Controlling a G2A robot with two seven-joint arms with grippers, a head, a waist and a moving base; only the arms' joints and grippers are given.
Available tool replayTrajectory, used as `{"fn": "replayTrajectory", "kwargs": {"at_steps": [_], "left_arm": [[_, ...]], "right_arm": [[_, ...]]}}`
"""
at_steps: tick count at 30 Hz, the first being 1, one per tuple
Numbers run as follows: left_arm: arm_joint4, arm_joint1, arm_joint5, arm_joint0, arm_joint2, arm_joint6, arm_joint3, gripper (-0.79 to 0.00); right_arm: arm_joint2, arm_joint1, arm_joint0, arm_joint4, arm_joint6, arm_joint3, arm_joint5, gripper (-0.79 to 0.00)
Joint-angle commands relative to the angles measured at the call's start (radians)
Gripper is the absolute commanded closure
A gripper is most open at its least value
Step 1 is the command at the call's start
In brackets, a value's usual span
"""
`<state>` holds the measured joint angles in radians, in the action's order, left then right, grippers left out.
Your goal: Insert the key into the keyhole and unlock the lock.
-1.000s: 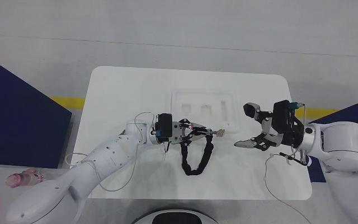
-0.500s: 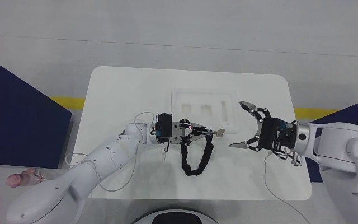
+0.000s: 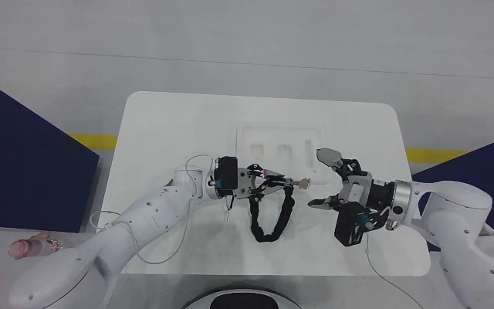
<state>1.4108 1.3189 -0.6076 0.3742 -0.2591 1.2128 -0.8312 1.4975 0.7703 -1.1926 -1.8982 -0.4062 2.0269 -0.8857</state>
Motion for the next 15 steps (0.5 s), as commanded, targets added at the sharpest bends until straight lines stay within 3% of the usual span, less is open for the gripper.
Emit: {"fn": "replayTrajectory", "kwargs": {"at_steps": [1, 4, 6, 12, 15], "left_arm": [[0.000, 0.000, 0.000, 0.000, 0.000, 0.000, 0.000, 0.000], [0.000, 0.000, 0.000, 0.000, 0.000, 0.000, 0.000, 0.000], [0.000, 0.000, 0.000, 0.000, 0.000, 0.000, 0.000, 0.000], [0.000, 0.000, 0.000, 0.000, 0.000, 0.000, 0.000, 0.000], [0.000, 0.000, 0.000, 0.000, 0.000, 0.000, 0.000, 0.000]], "right_arm": [[-0.002, -0.004, -0.002, -0.042, -0.034, 0.001, 0.009, -0.696], [-0.005, -0.007, -0.002, -0.062, -0.060, 0.000, 0.020, -0.631], [-0.008, -0.007, 0.000, -0.060, -0.063, 0.002, 0.026, -0.548], [-0.028, -0.007, 0.014, -0.040, -0.043, 0.018, 0.013, -0.566], [-0.038, -0.007, 0.024, -0.034, -0.037, 0.023, 0.004, -0.536]]}}
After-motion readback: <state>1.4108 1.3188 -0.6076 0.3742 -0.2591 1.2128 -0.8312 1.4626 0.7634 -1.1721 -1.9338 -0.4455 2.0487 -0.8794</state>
